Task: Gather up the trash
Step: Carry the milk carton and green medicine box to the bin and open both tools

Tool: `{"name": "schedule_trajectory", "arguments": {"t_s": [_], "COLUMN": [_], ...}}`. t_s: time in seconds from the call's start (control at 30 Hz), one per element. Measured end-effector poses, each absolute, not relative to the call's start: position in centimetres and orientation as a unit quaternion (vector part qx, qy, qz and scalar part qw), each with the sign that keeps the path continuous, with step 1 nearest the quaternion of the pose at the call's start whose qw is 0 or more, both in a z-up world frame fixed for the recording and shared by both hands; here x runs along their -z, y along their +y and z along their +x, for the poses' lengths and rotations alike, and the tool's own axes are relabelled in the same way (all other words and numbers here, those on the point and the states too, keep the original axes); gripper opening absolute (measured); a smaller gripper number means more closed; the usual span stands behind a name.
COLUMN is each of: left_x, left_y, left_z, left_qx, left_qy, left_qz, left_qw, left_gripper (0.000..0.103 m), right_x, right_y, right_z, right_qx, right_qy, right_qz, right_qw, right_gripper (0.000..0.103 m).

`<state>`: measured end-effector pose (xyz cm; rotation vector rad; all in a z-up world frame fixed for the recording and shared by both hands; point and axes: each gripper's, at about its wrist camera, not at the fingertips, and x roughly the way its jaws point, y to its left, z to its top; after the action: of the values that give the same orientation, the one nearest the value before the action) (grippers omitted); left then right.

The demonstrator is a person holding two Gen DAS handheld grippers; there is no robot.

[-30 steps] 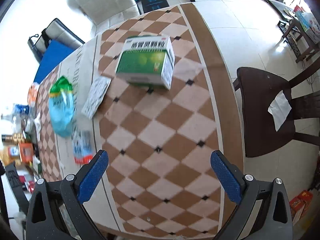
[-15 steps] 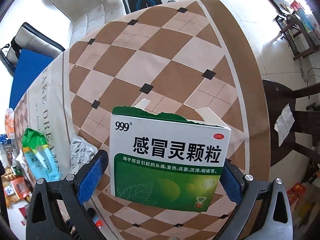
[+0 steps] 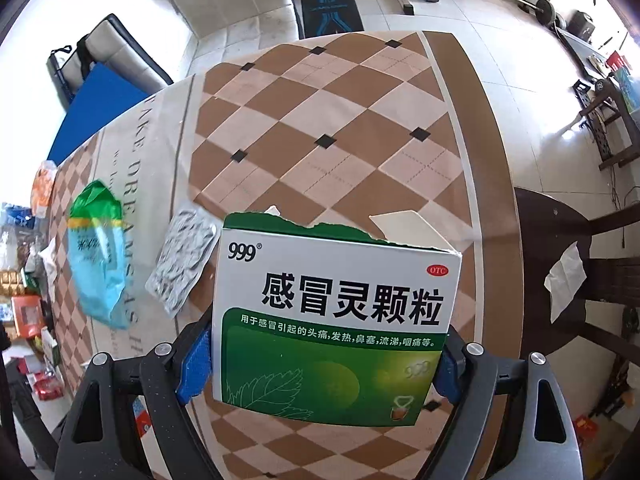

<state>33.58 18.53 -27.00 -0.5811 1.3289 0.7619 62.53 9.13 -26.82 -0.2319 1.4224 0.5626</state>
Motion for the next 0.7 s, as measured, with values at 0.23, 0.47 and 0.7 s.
{"name": "schedule_trajectory", "arguments": {"t_s": [0.23,0.47,0.7], "left_x": [23.9,22.1,24.4], "left_y": [14.6,9.2,5.2], "left_z": [29.5,20.4,10.8], "left_qx": [-0.324,-0.302,-0.286], "left_qy": [0.563,0.545,0.553], "left_qz": [-0.256,-0.263,-0.311], "left_qw": [0.715,0.736,0.718], "left_gripper": [0.049,0.049,0.049], "right_x": [23.2,21.0,22.8], "right_y": [3.6,-4.1,-11.5], "right_z": [52.7,39.8,27.3], "right_qx": [-0.3,-0.334,-0.334], "right_qy": [0.623,0.596,0.611], "right_qz": [-0.106,-0.116,-0.124], "right_qw": [0.714,0.721,0.707], "right_gripper": [0.088,0.088,0.088]}}
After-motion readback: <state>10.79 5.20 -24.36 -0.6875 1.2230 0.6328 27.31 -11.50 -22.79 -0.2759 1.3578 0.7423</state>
